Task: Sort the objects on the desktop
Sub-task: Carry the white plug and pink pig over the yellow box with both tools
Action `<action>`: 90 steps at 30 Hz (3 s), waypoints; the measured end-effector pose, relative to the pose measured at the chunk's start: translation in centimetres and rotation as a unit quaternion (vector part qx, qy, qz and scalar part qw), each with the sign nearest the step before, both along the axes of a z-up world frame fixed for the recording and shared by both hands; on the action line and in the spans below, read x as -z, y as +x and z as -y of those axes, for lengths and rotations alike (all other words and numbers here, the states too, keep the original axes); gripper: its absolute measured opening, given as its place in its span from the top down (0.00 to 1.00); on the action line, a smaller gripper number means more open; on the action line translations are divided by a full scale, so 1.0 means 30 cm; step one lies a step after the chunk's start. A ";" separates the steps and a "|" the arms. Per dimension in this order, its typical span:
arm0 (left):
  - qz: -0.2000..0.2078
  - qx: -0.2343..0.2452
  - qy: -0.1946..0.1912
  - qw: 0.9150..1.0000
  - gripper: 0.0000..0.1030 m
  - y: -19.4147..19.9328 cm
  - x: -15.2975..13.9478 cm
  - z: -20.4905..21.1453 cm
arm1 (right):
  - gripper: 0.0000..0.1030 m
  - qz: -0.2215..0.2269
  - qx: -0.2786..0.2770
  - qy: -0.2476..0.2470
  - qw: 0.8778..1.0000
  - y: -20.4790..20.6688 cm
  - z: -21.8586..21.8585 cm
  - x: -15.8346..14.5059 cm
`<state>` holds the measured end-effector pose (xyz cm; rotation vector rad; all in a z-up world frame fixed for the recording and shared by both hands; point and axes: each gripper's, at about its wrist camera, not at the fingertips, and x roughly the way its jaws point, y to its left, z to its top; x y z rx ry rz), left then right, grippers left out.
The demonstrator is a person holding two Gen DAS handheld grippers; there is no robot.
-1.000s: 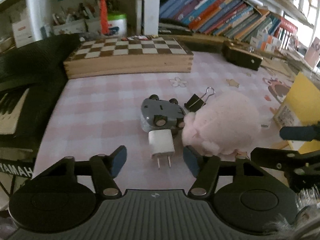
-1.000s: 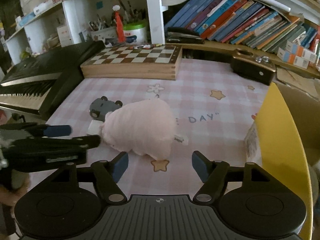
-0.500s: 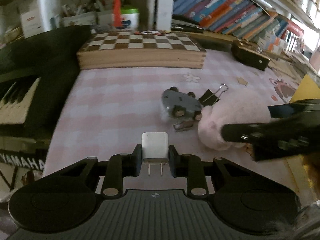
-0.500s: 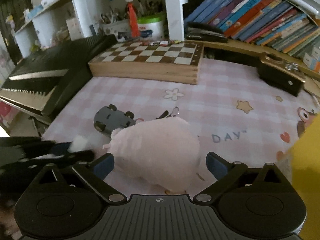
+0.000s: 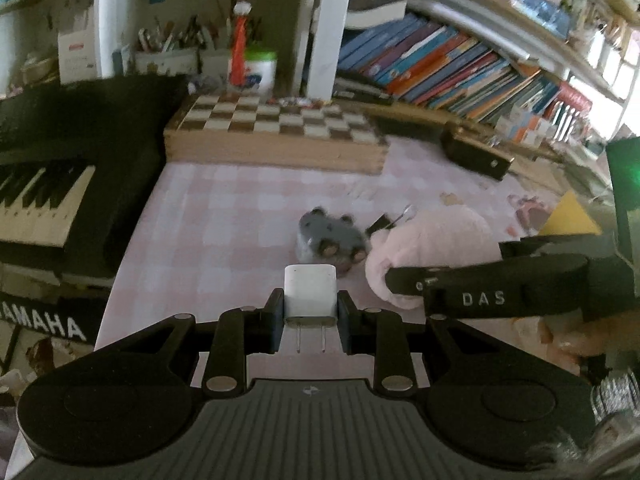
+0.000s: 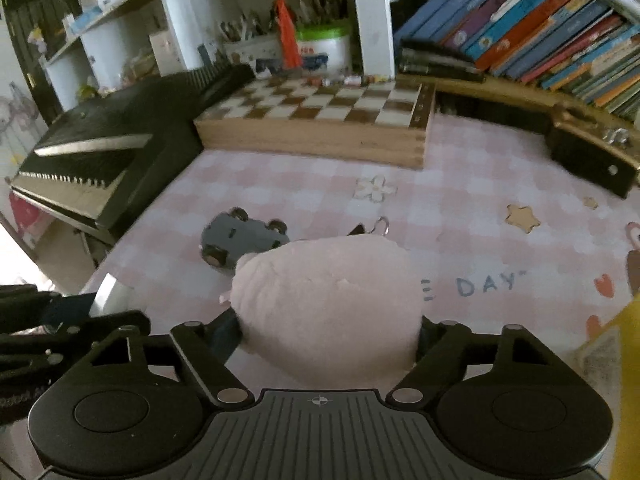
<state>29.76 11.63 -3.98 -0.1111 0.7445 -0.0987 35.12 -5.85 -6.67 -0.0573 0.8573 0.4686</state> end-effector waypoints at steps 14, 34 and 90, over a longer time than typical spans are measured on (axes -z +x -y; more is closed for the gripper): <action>0.058 0.028 -0.046 0.997 0.77 -0.205 -0.157 -0.015 | 0.21 0.051 0.054 0.036 0.997 -0.245 0.128 -0.192; 0.074 0.072 -0.076 0.992 0.76 -0.689 -0.194 -0.042 | 0.21 0.064 0.092 0.030 0.993 -0.751 0.167 -0.246; 0.070 0.318 -0.093 0.941 0.77 -0.628 -0.248 0.769 | 0.21 0.037 0.319 0.014 0.947 -1.045 0.912 -0.255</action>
